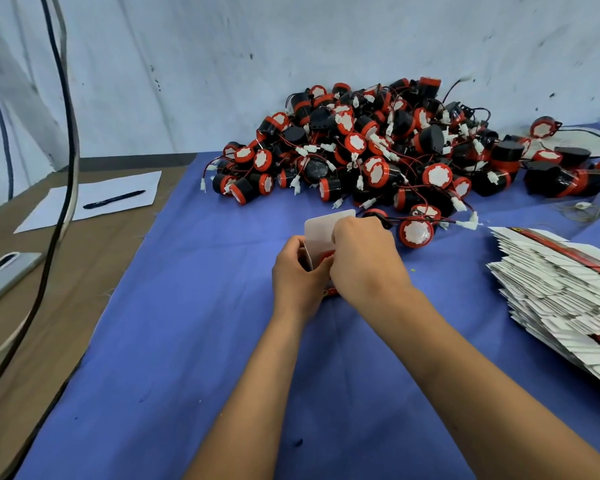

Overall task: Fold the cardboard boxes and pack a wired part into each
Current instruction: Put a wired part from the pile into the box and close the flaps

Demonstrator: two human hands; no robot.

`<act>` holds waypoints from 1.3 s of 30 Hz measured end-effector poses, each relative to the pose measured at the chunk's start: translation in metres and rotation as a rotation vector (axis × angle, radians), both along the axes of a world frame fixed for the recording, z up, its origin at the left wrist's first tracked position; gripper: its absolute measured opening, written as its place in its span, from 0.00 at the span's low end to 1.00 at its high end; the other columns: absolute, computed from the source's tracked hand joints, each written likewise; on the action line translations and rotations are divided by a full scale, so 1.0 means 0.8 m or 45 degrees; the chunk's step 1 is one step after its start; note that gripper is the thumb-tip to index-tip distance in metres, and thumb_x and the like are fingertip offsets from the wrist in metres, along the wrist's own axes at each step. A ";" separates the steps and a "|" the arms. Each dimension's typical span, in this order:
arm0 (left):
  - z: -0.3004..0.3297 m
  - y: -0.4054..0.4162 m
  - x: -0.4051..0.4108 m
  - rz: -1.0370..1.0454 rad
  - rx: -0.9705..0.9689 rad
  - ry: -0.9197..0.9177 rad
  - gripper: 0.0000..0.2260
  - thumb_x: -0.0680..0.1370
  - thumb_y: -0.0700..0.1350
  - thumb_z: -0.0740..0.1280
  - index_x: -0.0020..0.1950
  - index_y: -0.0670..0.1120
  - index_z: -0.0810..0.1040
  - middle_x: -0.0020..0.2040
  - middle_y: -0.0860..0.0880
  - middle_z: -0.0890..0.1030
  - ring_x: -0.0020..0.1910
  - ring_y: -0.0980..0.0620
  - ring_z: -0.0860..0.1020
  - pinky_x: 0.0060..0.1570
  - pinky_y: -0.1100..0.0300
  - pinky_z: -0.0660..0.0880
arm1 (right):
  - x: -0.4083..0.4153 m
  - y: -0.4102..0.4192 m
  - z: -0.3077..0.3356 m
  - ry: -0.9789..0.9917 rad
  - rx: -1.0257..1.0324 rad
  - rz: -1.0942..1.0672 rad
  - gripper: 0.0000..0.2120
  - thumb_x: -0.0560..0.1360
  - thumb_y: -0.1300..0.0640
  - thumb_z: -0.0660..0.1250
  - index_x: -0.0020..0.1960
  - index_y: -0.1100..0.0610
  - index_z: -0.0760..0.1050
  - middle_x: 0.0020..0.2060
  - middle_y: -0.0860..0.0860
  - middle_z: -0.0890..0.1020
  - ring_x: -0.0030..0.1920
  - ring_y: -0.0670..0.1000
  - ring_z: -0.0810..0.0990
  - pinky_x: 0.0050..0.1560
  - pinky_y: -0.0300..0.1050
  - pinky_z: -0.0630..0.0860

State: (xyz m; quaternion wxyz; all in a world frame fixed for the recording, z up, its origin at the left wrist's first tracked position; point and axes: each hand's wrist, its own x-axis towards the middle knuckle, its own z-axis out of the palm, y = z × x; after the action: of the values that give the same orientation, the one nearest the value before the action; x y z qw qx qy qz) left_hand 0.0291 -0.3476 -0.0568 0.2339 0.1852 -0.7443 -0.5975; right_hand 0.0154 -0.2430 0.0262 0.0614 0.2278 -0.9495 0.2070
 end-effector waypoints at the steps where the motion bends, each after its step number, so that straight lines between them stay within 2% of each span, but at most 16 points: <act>1: -0.001 0.001 -0.001 0.003 0.009 0.002 0.11 0.72 0.47 0.77 0.47 0.47 0.76 0.43 0.43 0.83 0.38 0.47 0.77 0.40 0.37 0.79 | -0.001 0.000 -0.002 0.040 -0.020 0.007 0.10 0.71 0.71 0.63 0.44 0.58 0.71 0.35 0.51 0.63 0.34 0.53 0.64 0.33 0.46 0.66; 4: -0.001 0.000 -0.004 0.019 0.006 -0.001 0.11 0.72 0.46 0.78 0.46 0.47 0.76 0.43 0.44 0.83 0.38 0.48 0.77 0.41 0.39 0.79 | -0.010 0.001 -0.006 0.124 -0.017 -0.017 0.14 0.72 0.71 0.65 0.48 0.56 0.63 0.38 0.51 0.64 0.40 0.55 0.66 0.39 0.49 0.65; 7: 0.001 0.002 -0.005 -0.013 0.006 -0.027 0.11 0.71 0.47 0.77 0.46 0.47 0.77 0.42 0.46 0.84 0.38 0.49 0.78 0.41 0.41 0.80 | -0.021 -0.007 -0.003 0.195 0.116 -0.040 0.15 0.72 0.70 0.65 0.39 0.56 0.61 0.39 0.54 0.68 0.41 0.55 0.67 0.41 0.48 0.66; 9: 0.004 0.005 -0.005 -0.034 0.012 -0.037 0.12 0.68 0.49 0.75 0.45 0.46 0.77 0.39 0.47 0.84 0.36 0.49 0.78 0.38 0.42 0.80 | -0.025 -0.014 -0.001 0.213 0.153 -0.026 0.15 0.72 0.71 0.65 0.37 0.57 0.61 0.39 0.55 0.68 0.40 0.55 0.68 0.41 0.48 0.67; 12: 0.007 0.005 -0.004 -0.061 0.015 -0.044 0.12 0.66 0.50 0.72 0.43 0.46 0.75 0.34 0.51 0.80 0.32 0.50 0.76 0.32 0.50 0.74 | -0.023 -0.022 -0.009 0.275 0.191 0.047 0.16 0.69 0.73 0.63 0.36 0.56 0.60 0.34 0.53 0.66 0.36 0.53 0.67 0.33 0.44 0.63; 14: 0.006 0.003 -0.004 -0.076 0.017 -0.050 0.09 0.68 0.46 0.74 0.42 0.47 0.75 0.33 0.52 0.80 0.32 0.49 0.75 0.32 0.53 0.73 | -0.021 -0.021 -0.017 0.305 0.194 0.065 0.13 0.67 0.72 0.63 0.38 0.55 0.65 0.35 0.52 0.67 0.33 0.53 0.67 0.28 0.44 0.56; 16: 0.003 0.000 -0.005 -0.069 0.010 -0.043 0.07 0.73 0.40 0.74 0.43 0.46 0.76 0.36 0.48 0.81 0.34 0.46 0.77 0.33 0.49 0.76 | -0.021 -0.016 -0.023 0.300 0.161 0.043 0.12 0.67 0.69 0.65 0.42 0.53 0.73 0.39 0.53 0.73 0.35 0.55 0.72 0.28 0.44 0.57; 18: 0.002 0.000 -0.006 -0.065 -0.008 -0.030 0.06 0.74 0.39 0.73 0.45 0.43 0.76 0.39 0.41 0.82 0.36 0.44 0.76 0.37 0.40 0.78 | -0.020 -0.012 -0.024 0.247 0.148 0.091 0.10 0.72 0.67 0.66 0.46 0.53 0.77 0.41 0.53 0.78 0.37 0.57 0.76 0.30 0.44 0.64; 20: 0.002 0.000 -0.007 -0.049 -0.073 -0.030 0.06 0.74 0.38 0.72 0.46 0.41 0.75 0.42 0.36 0.82 0.37 0.39 0.75 0.39 0.35 0.78 | -0.021 -0.009 -0.023 0.219 0.153 0.200 0.08 0.75 0.67 0.65 0.48 0.55 0.73 0.40 0.53 0.77 0.36 0.55 0.73 0.31 0.45 0.65; 22: 0.002 0.000 -0.007 -0.028 -0.121 -0.033 0.05 0.73 0.37 0.71 0.46 0.40 0.76 0.42 0.36 0.82 0.39 0.36 0.76 0.40 0.34 0.78 | -0.023 -0.007 -0.020 0.239 0.190 0.280 0.10 0.75 0.68 0.65 0.48 0.55 0.67 0.40 0.53 0.74 0.34 0.54 0.71 0.29 0.46 0.62; 25: 0.000 0.001 -0.005 -0.028 -0.129 -0.025 0.05 0.72 0.37 0.70 0.43 0.41 0.75 0.39 0.38 0.81 0.37 0.41 0.75 0.38 0.40 0.77 | -0.030 -0.004 -0.014 0.237 0.209 0.358 0.08 0.73 0.68 0.64 0.45 0.57 0.69 0.42 0.54 0.76 0.41 0.57 0.73 0.32 0.50 0.69; 28: 0.002 0.000 -0.002 -0.035 -0.157 -0.015 0.08 0.70 0.39 0.70 0.37 0.45 0.71 0.32 0.49 0.77 0.33 0.50 0.70 0.33 0.51 0.69 | -0.035 0.000 -0.004 0.164 0.216 0.488 0.03 0.77 0.65 0.66 0.45 0.59 0.76 0.44 0.54 0.79 0.48 0.57 0.75 0.43 0.55 0.77; 29: 0.002 0.000 -0.003 -0.039 -0.169 -0.016 0.08 0.70 0.39 0.70 0.38 0.44 0.71 0.32 0.49 0.77 0.33 0.48 0.71 0.33 0.52 0.70 | -0.037 0.004 0.000 0.101 0.202 0.554 0.04 0.78 0.62 0.67 0.45 0.57 0.77 0.44 0.52 0.79 0.48 0.55 0.76 0.46 0.54 0.77; 32: 0.002 -0.002 -0.003 -0.043 -0.177 -0.008 0.07 0.72 0.38 0.73 0.43 0.40 0.75 0.38 0.41 0.81 0.41 0.35 0.78 0.40 0.40 0.79 | -0.044 0.016 0.008 -0.115 0.170 0.705 0.03 0.81 0.61 0.66 0.49 0.56 0.77 0.47 0.49 0.78 0.49 0.52 0.77 0.48 0.48 0.75; 35: 0.001 0.000 -0.004 -0.074 -0.144 -0.012 0.09 0.72 0.39 0.76 0.43 0.44 0.76 0.39 0.45 0.83 0.40 0.41 0.80 0.43 0.40 0.79 | -0.049 0.020 0.007 -0.195 0.084 0.683 0.04 0.82 0.61 0.64 0.56 0.60 0.72 0.51 0.55 0.78 0.53 0.54 0.76 0.52 0.51 0.75; 39: 0.004 -0.009 0.000 -0.212 -0.186 -0.028 0.11 0.72 0.41 0.77 0.44 0.48 0.75 0.37 0.54 0.81 0.38 0.51 0.78 0.40 0.48 0.78 | -0.047 0.015 -0.002 -0.076 -0.040 0.562 0.04 0.81 0.60 0.66 0.51 0.60 0.73 0.48 0.56 0.80 0.54 0.57 0.74 0.54 0.53 0.73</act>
State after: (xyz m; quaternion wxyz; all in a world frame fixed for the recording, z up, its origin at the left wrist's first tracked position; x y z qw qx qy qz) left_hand 0.0292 -0.3549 -0.0538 0.1881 0.1116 -0.8013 -0.5569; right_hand -0.0223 -0.2308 0.0244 -0.0101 0.4227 -0.8747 0.2368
